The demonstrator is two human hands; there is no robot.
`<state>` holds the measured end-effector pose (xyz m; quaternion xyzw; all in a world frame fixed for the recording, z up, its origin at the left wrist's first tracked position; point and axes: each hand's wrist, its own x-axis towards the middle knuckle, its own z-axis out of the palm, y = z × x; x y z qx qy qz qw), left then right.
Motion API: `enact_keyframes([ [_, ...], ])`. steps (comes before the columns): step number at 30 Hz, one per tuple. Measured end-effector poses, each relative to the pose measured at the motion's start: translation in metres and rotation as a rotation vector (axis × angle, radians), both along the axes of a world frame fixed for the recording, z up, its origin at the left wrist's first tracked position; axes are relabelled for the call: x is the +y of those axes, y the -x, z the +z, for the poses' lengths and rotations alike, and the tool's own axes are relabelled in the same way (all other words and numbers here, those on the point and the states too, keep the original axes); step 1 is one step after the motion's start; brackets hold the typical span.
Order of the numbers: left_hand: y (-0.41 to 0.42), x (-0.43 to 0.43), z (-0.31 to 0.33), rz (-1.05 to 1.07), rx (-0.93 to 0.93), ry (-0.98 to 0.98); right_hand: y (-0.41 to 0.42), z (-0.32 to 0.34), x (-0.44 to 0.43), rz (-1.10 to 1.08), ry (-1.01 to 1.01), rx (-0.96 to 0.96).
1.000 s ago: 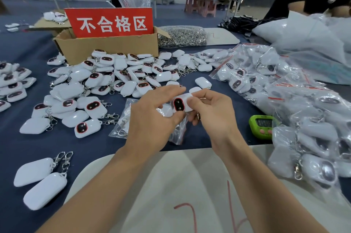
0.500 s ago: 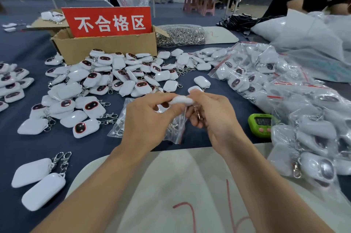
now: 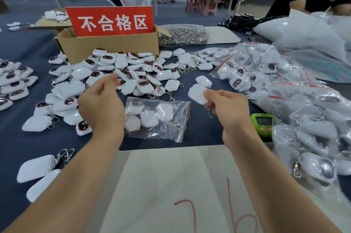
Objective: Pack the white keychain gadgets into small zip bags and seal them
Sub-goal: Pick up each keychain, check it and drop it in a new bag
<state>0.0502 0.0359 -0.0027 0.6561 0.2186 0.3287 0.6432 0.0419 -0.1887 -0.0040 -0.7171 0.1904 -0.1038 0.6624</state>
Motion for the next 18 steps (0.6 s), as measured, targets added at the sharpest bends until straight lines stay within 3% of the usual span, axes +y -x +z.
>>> enact_keyframes([
  [3,-0.008,0.016,-0.006,-0.105,0.06,-0.096,-0.002,-0.002,-0.002,-0.041,0.017,0.037],
  [9,-0.015,0.02,-0.02,-0.328,0.267,-0.561,-0.001,-0.008,0.0,-0.04,0.148,0.054],
  [18,-0.015,0.033,-0.022,-0.425,0.268,-0.665,0.002,-0.006,-0.001,-0.047,0.206,0.061],
])
